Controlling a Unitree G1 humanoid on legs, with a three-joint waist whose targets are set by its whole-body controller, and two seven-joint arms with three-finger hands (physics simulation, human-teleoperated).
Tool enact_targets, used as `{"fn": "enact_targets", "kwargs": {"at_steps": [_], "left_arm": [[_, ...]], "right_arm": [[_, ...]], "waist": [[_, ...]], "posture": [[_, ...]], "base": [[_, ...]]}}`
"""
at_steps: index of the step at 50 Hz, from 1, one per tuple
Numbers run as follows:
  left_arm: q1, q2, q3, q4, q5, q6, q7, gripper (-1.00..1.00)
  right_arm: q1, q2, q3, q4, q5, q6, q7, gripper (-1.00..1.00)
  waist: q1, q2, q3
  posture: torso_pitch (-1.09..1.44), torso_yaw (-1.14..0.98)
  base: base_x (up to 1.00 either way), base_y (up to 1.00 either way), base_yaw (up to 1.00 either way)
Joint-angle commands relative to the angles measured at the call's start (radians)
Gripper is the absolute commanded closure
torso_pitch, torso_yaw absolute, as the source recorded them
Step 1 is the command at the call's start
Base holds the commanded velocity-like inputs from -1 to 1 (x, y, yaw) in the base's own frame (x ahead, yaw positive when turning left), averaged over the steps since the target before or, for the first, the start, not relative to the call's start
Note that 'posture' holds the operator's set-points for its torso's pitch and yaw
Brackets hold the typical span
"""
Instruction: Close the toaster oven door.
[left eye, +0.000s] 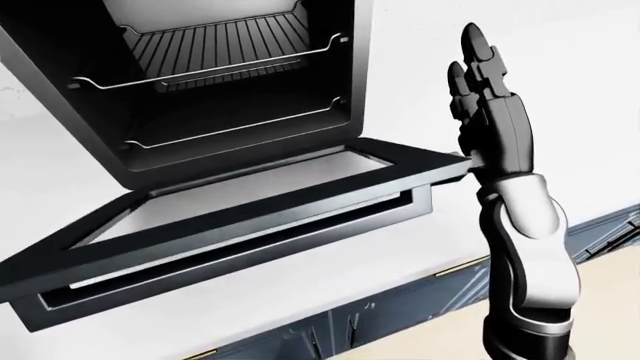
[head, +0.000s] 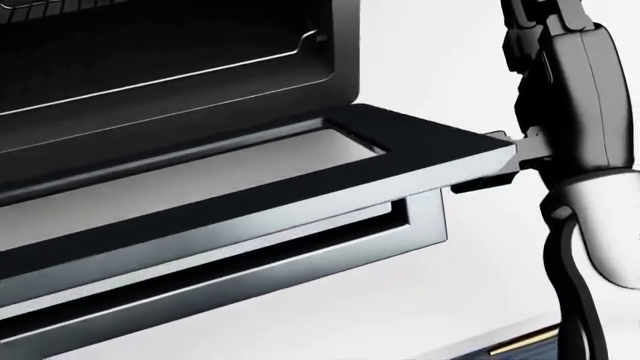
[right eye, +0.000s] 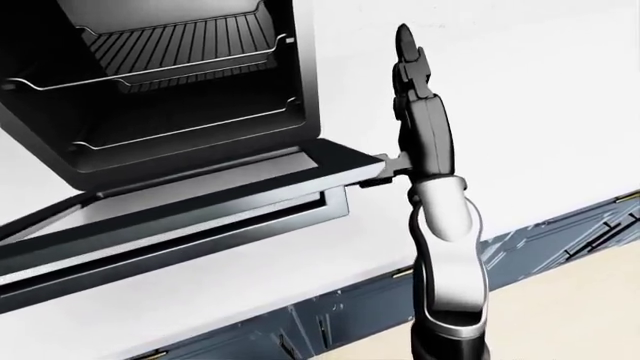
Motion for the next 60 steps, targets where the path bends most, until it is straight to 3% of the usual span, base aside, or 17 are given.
{"fn": "enact_targets", "kwargs": {"at_steps": [1, 34, 60], "left_arm": [[-0.014, 0.031, 0.019, -0.035, 0.000, -0.030, -0.001, -1.00], [-0.013, 0.037, 0.026, -0.032, -0.013, -0.030, -0.009, -1.00], [-0.004, 0.016, 0.021, -0.048, -0.006, -0.028, -0.015, -1.00]], "right_arm": [[-0.042, -0.002, 0.011, -0.039, 0.015, -0.037, -0.006, -1.00], [-0.293, 0.002, 0.041, 0.153, 0.004, -0.022, -0.094, -1.00], [-0.506, -0.016, 0.045, 0.476, 0.018, -0.130, -0.200, -1.00]], "waist": [[0.003, 0.004, -0.023], [0.004, 0.006, -0.019], [0.006, 0.007, -0.016]], "posture": [[0.00, 0.00], [0.00, 0.00], [0.00, 0.00]], "base": [[0.00, 0.00, 0.00], [0.00, 0.00, 0.00], [0.00, 0.00, 0.00]]}}
